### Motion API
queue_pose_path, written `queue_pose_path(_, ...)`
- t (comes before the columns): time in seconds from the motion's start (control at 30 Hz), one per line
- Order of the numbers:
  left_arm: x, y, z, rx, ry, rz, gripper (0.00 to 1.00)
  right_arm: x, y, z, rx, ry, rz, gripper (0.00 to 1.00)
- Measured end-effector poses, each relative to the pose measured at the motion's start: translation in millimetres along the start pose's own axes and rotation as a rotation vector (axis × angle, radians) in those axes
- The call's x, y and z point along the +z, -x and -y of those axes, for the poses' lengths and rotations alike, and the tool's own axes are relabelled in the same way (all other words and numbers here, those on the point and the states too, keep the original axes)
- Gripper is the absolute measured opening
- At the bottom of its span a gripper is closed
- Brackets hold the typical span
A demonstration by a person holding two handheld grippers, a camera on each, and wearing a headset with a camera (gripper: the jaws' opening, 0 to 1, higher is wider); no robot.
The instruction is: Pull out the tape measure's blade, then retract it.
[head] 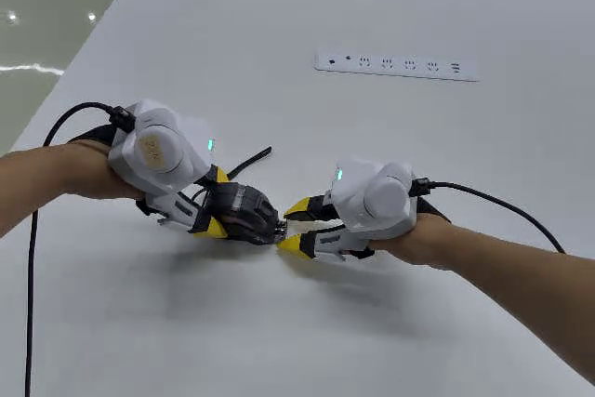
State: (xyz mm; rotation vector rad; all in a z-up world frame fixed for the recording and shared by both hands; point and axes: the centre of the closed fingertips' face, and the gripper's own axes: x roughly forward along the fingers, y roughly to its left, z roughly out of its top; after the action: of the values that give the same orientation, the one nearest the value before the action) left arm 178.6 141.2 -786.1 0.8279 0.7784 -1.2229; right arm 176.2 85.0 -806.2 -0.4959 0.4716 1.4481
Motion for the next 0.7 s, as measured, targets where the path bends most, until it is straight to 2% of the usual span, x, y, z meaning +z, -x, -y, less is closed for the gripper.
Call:
queue_pose_path(0.23,0.6,0.3,1.7,-0.001,0.013,-0.008,0.28,-3.9,-3.0,-0.9,0.012,0.024,-0.030,0.16)
queue_pose_path(0.4,0.9,0.3,2.6,-0.006,0.012,-0.006,0.28,-2.0,-3.0,-1.5,0.021,0.036,-0.022,0.16)
queue_pose_path(0.7,1.8,0.6,3.5,-0.003,0.021,-0.007,0.28,-2.4,-2.9,-2.8,0.019,0.049,-0.048,0.13)
